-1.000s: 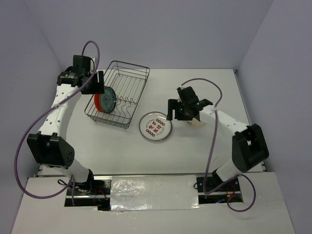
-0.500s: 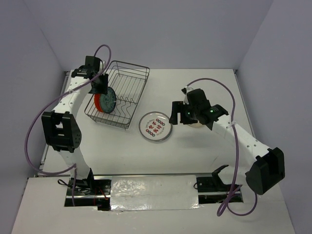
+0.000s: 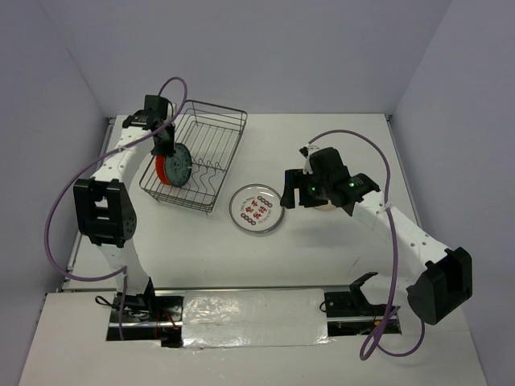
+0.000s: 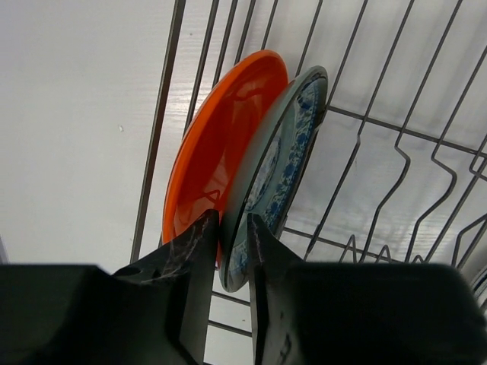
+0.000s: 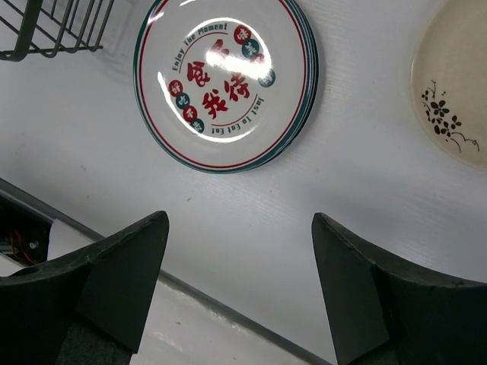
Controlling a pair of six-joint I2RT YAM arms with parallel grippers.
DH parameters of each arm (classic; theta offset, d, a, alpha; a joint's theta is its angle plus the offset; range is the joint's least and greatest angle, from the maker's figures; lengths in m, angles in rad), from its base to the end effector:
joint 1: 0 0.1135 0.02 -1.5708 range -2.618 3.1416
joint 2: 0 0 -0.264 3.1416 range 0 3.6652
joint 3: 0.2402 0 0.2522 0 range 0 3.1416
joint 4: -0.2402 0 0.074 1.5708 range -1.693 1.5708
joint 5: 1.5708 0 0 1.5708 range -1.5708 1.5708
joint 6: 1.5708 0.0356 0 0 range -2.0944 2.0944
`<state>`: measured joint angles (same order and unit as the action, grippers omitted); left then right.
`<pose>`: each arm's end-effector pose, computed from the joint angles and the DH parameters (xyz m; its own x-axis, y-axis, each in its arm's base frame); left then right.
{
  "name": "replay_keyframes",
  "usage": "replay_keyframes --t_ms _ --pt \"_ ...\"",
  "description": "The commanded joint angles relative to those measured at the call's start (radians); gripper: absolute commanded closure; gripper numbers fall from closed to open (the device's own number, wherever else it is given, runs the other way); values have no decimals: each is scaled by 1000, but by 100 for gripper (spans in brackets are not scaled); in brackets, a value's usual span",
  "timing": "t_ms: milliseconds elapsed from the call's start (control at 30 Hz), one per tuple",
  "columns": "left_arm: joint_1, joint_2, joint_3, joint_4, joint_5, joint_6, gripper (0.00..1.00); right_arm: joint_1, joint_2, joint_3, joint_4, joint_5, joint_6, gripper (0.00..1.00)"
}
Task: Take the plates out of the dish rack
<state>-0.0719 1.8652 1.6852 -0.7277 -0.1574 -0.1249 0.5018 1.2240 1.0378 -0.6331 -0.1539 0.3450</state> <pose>0.4149 -0.0243 0.2953 -0.7768 -0.0674 -0.6262 -0.1230 0.9913 0.0459 0.2224 0.1282 0.2956 -0.7946 -0.0548 -0.6046 -0.3170 0.8868 0.3363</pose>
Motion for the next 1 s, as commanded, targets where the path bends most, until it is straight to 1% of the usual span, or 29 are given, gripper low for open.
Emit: replay_keyframes --t_ms 0,67,133,233,300,467,600,667,700,733,767,800,867,900,933,967 --pt "-6 12 -18 31 -24 30 68 7 -8 34 4 -22 -6 17" --pt "-6 11 -30 36 -39 33 71 9 -9 37 4 -26 -5 17" --pt "-9 11 -36 34 -56 37 77 7 -11 42 1 -24 -5 17" --pt "-26 3 -22 14 -119 47 95 9 -8 51 -4 -24 0 17" --pt "-43 -11 -12 4 -163 57 100 9 -6 57 -4 -29 5 17" --pt "-51 -67 21 -12 -157 108 100 7 3 68 -17 -16 3 17" --pt "-71 -161 83 -33 -169 159 100 6 3 85 -34 -19 3 17" --pt "-80 -199 109 -45 -175 177 98 4 3 103 -39 -36 0 15" --pt "-89 -234 138 -48 -179 180 98 4 3 129 -37 -74 -12 14" --pt "-91 -250 155 -52 -157 174 98 4 2 146 -21 -103 -21 14" --pt "-92 -265 175 -65 -137 162 98 1 0 183 -4 -140 -32 0" --pt "-94 -287 220 -78 -69 134 99 3 3 205 33 -229 -56 0" --pt "-95 -308 254 -99 31 61 100 0 14 295 62 -309 -80 0" --pt "-95 -320 284 -107 95 13 100 -11 22 326 100 -375 -80 0" --pt "-94 -324 295 -113 222 -16 100 -22 38 356 122 -398 -75 0" --pt "-95 -331 300 -114 278 -47 100 -31 48 414 148 -420 -69 0"
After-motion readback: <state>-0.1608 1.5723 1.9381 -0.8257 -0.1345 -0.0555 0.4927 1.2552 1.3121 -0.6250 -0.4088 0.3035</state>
